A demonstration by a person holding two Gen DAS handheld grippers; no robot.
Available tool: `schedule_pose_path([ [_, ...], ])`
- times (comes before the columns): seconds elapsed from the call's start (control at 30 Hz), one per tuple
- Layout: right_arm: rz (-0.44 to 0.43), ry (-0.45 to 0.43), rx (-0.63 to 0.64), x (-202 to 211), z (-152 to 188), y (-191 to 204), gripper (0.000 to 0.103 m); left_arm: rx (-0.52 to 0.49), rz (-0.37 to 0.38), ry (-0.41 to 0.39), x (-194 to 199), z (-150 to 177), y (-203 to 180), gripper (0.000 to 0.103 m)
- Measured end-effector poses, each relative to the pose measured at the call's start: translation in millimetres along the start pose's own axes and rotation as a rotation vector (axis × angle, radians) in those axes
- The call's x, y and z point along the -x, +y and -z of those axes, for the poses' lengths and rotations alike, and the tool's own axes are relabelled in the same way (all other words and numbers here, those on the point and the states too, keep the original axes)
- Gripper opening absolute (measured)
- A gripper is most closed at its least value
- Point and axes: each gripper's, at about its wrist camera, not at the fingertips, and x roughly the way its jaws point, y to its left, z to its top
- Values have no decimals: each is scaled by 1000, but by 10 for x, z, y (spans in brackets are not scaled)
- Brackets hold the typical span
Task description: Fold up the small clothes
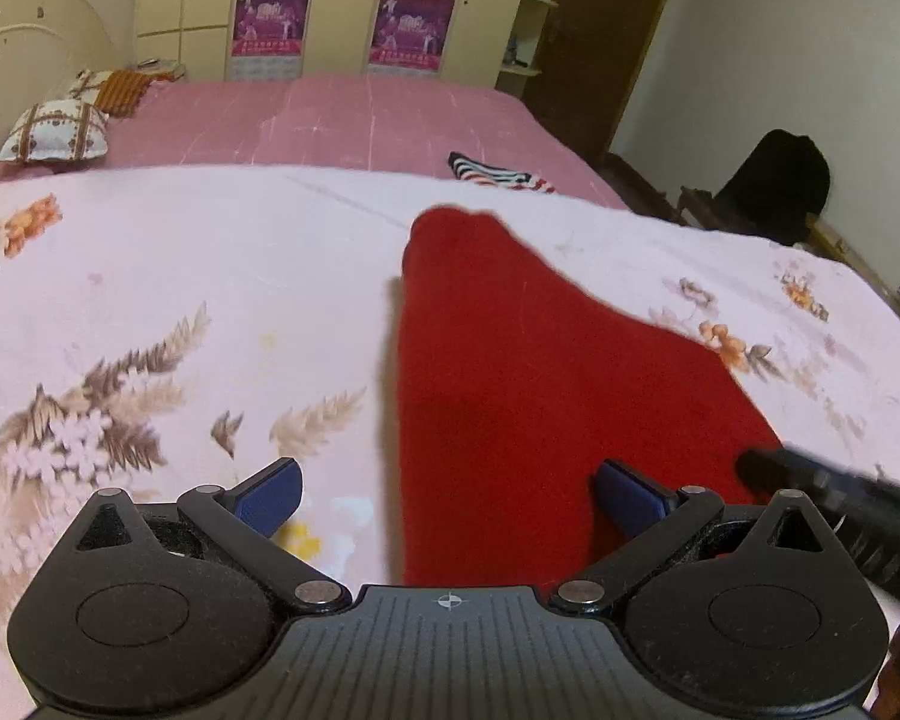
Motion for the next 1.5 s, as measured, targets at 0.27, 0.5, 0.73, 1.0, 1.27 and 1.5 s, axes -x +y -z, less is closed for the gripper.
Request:
schedule_pose_path([
  [0.27, 27, 5, 7, -140, 134, -78, 30, -25, -17, 14, -110, 44, -53, 103],
  [0.5, 27, 41, 6, -96, 91, -87, 35, -56, -63, 11, 41, 27, -134, 103],
  [0.73, 9, -3, -30, 253, 70, -48, 36, -93, -86, -6, 302, 65, -207, 103],
  [1.0, -17, -11, -29, 571, 213, 26, 37, -124, -73, 6, 536, 190, -305, 103],
  [1.27, -2, 34, -52, 622, 434, -31, 37, -141, -72, 43, 521, 383, -351, 103],
  [1.5, 27, 75, -6, 519, 612, -2, 38, -124, -71, 85, 374, 554, -307, 103],
])
